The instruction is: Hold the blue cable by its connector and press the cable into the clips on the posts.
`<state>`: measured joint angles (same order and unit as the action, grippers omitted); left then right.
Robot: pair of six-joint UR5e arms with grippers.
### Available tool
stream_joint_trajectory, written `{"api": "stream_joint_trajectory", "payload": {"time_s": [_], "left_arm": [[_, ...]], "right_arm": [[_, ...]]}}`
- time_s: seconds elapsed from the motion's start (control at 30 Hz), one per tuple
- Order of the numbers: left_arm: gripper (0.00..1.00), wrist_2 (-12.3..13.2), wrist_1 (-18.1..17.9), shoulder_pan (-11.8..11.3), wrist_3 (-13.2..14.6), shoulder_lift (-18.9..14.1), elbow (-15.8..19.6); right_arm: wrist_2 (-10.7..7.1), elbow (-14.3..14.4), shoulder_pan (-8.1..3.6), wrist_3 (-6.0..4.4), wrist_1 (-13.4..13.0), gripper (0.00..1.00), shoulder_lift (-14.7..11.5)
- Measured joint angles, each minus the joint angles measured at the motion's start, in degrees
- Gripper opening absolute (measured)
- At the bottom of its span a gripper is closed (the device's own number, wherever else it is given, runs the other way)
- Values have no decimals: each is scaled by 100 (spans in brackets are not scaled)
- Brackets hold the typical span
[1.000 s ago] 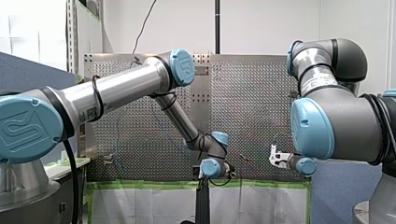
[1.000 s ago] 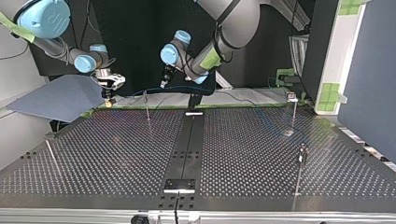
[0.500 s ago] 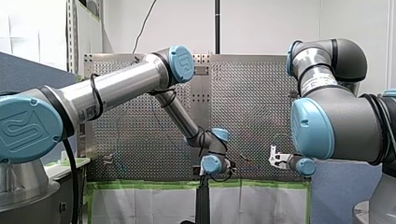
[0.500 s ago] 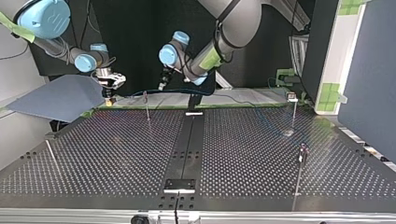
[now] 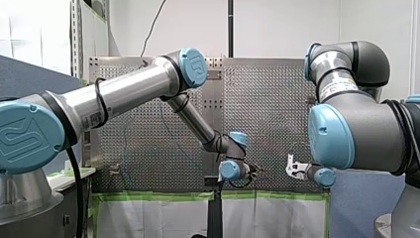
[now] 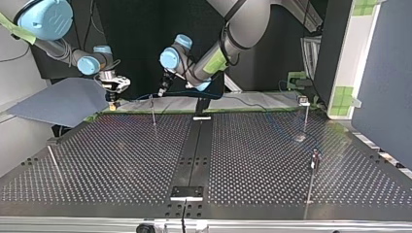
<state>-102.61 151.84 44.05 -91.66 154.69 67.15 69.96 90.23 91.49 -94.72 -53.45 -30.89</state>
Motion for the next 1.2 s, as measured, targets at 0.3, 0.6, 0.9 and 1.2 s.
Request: {"api": "stream_joint_trajectory", "payload": {"time_s": [0.3,0.6,0.9,1.2], "left_arm": [[100,238,-264,53,-23,6,-45],[100,311,-606,49,-370,62,-123],[100,226,-328,9,-402,433,-530],[100,201,32,-22,-241,554,-855]], "right_arm": [[1,1,0,-26,-25,0,2],[0,0,-4,-39,-35,0,2],[-1,0,-10,-44,-36,0,1],[-8,0,-13,-66,-59,0,2]]}}
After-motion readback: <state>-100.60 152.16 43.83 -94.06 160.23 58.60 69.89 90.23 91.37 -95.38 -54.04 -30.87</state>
